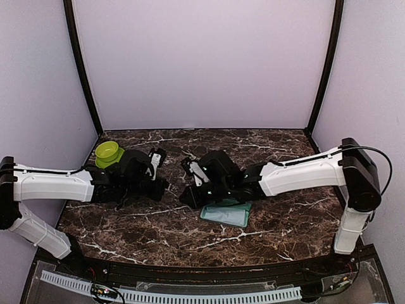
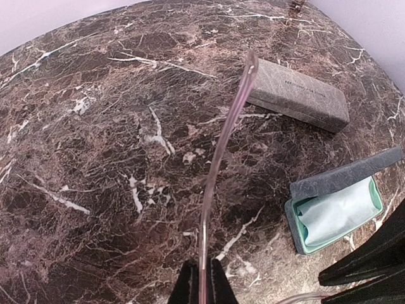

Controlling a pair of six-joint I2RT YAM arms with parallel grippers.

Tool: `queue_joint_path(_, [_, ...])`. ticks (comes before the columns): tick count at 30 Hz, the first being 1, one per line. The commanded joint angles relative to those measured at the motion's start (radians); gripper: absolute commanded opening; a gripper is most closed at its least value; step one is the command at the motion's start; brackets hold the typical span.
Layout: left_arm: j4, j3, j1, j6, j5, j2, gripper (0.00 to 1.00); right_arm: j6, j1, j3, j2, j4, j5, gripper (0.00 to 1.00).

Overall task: Organize the sunglasses
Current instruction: Fold the right temple of the sunglasses with the sunglasses.

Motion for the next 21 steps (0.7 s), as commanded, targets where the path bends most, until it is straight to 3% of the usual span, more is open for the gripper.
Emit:
queue_joint_path(1, [0.057,-0.01,-0.002,0.0,-0.007,-0.001,0.0,-0.016,0.014,0.016,0.025,-0.005,-0.053,0.16])
queue_joint_path(12, [0.071,-0.016,-0.007,0.011,-0.017,0.006,0.0,-0.016,0.013,0.003,0.009,-0.006,-0.053,0.19])
queue_joint_path(18, [0.072,-0.026,-0.01,0.027,-0.021,0.014,0.0,-0.012,-0.009,-0.021,-0.045,-0.01,0.005,0.44])
queue_joint_path(21, [0.074,-0.028,-0.014,0.032,-0.019,0.024,0.0,-0.018,-0.024,-0.028,-0.08,-0.004,-0.004,0.51])
